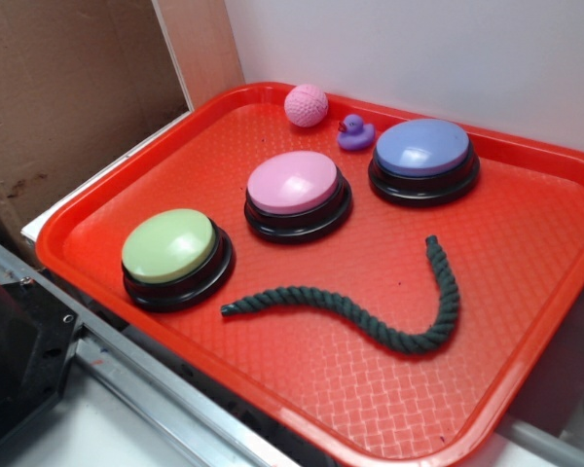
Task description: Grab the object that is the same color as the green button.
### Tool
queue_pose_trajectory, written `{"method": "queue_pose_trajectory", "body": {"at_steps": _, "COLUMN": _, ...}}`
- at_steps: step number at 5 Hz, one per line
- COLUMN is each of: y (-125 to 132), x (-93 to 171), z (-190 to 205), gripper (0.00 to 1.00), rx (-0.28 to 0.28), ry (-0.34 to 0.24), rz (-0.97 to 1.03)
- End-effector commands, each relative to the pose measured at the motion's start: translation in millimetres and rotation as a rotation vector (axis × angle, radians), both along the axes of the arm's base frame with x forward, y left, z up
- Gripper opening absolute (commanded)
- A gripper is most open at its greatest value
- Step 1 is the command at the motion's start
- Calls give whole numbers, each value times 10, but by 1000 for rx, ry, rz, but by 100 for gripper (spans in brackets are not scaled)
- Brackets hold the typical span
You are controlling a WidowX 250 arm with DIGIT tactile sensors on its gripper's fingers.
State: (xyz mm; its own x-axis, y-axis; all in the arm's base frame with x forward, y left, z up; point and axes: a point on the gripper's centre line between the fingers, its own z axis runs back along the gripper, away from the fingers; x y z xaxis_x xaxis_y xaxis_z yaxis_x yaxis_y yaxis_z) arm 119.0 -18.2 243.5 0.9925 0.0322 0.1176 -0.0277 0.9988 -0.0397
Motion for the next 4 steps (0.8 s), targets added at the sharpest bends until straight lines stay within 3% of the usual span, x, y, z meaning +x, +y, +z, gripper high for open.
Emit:
{"method": "queue_pose_trajectory", "body": {"at_steps": 1, "y": 0, "x": 0, "z": 0, "gripper": 100, "rx": 0, "ry": 0, "rz": 0}}
{"method": "queue_pose_trajectory", "body": {"at_steps": 3, "y": 227, "x": 449, "z": -95, "gripper": 100, "rx": 9, "ry": 23, "rz": 39}}
{"method": "queue_pose_trajectory", "body": {"at_steps": 4, "y": 277, "x": 798, "z": -139, "gripper": 100, "rx": 16, "ry": 7, "rz": -69}}
